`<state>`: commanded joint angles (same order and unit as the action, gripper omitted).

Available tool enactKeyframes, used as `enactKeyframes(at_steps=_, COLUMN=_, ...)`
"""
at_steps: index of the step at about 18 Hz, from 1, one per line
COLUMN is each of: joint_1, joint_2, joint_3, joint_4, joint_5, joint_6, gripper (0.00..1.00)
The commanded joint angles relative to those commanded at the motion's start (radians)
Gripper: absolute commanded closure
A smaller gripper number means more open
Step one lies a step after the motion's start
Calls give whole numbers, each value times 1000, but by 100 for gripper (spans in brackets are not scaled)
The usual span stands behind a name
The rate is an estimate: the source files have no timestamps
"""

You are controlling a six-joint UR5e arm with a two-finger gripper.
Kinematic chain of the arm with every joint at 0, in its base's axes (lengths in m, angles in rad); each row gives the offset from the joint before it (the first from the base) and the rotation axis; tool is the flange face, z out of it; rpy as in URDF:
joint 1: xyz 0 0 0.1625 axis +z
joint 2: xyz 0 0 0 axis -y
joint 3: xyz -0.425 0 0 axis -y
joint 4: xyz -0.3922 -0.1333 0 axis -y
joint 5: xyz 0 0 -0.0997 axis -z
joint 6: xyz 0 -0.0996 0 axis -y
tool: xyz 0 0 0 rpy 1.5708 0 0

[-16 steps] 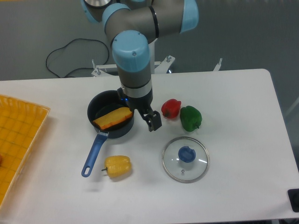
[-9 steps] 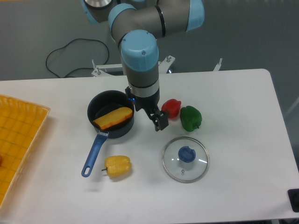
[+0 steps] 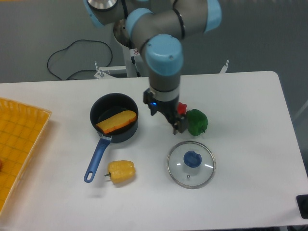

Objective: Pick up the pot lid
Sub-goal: 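Move the gripper from the saucepan over to the glass lid's blue knob, then lower the gripper onto the blue knob and close on it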

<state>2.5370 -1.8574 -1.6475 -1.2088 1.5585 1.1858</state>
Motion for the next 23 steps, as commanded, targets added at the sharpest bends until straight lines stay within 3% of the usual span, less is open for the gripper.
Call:
enactKeyframes(at_steps=2, joint_1=41, joint_2=-31, joint_3=11, joint_4=2, joint_5=0, joint_6=8, gripper=0)
enactKeyframes(at_steps=4, joint_1=68, joint_2=-80, joint_3=35, joint_4=46, joint_5=2, joint_6=17, gripper=0)
enactKeyframes(at_steps=6, joint_1=69, joint_2=-123, joint_3=63, joint_4=80, joint_5=6, joint_6=17, gripper=0)
enactKeyframes(at_steps=9, joint_1=75, joint_2=-178, joint_3=109, joint_4=81, joint_5=3, joint_6=5, gripper=0)
enactKeyframes(at_steps=19, joint_1=83, joint_2=-238, joint_3=133, joint_4=91, joint_5=-44, joint_6=-14, gripper=0)
enactKeyframes(at_steps=23, joint_1=68, joint_2=-247, joint_3=117, joint_4=137, joint_5=-43, joint_6=-21, gripper=0)
